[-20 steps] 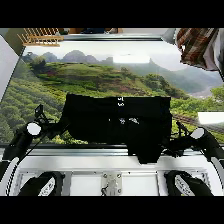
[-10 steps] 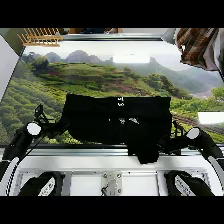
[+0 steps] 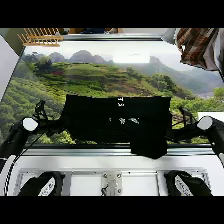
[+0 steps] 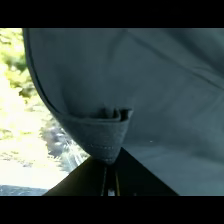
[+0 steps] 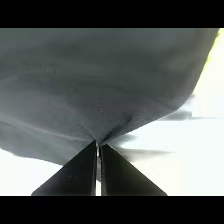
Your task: Fold the clothes and pants, and hang the long-sleeved shirts on hangers.
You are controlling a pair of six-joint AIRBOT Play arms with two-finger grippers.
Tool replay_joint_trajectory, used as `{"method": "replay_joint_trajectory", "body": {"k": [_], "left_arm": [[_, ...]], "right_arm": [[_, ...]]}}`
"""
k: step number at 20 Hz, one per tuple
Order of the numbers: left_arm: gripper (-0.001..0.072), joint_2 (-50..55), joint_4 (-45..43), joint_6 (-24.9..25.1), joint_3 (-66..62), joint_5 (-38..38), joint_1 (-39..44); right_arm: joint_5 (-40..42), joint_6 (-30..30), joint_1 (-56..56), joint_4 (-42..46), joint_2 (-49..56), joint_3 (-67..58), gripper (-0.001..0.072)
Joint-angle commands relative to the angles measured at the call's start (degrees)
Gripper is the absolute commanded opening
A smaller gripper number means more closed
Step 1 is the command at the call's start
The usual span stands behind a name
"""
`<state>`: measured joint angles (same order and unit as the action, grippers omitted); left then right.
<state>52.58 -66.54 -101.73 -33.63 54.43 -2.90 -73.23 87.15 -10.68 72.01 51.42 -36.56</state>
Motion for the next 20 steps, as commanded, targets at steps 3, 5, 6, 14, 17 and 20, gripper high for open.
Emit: {"method": "replay_joint_trajectory", "body": {"k": [3, 5, 6, 14, 17, 20], "left_arm": [[0.0007, 1.1, 0.0, 1.0, -5.0, 2.0, 0.0], [0.0007, 3.8, 0.1, 1.1, -6.9, 2.0, 0.0], [0.0007, 5.6, 0.1, 1.3, -7.9, 1.8, 0.0], [0.0007, 24.3, 0.6, 2.0, -22.0, -1.6, 0.0], [0.0007, 29.8, 0.7, 1.9, -27.7, -1.5, 0.0], [0.0007, 34.2, 0.6, 1.9, -31.8, -1.7, 0.0]], "right_arm": [[0.3, -0.1, -0.1, 3.1, 3.3, -13.6, 0.0012], [3.0, 0.3, -0.1, 3.1, 6.3, -16.7, 0.0012], [4.7, 0.9, -0.1, 3.0, 7.8, -17.9, 0.0012], [21.7, 1.2, 0.1, -2.9, 16.7, -19.7, 0.0012], [26.4, 1.0, 0.5, -5.2, 19.9, -19.7, 0.0013], [30.1, 0.7, 1.8, -5.2, 23.1, -19.7, 0.0014]]}}
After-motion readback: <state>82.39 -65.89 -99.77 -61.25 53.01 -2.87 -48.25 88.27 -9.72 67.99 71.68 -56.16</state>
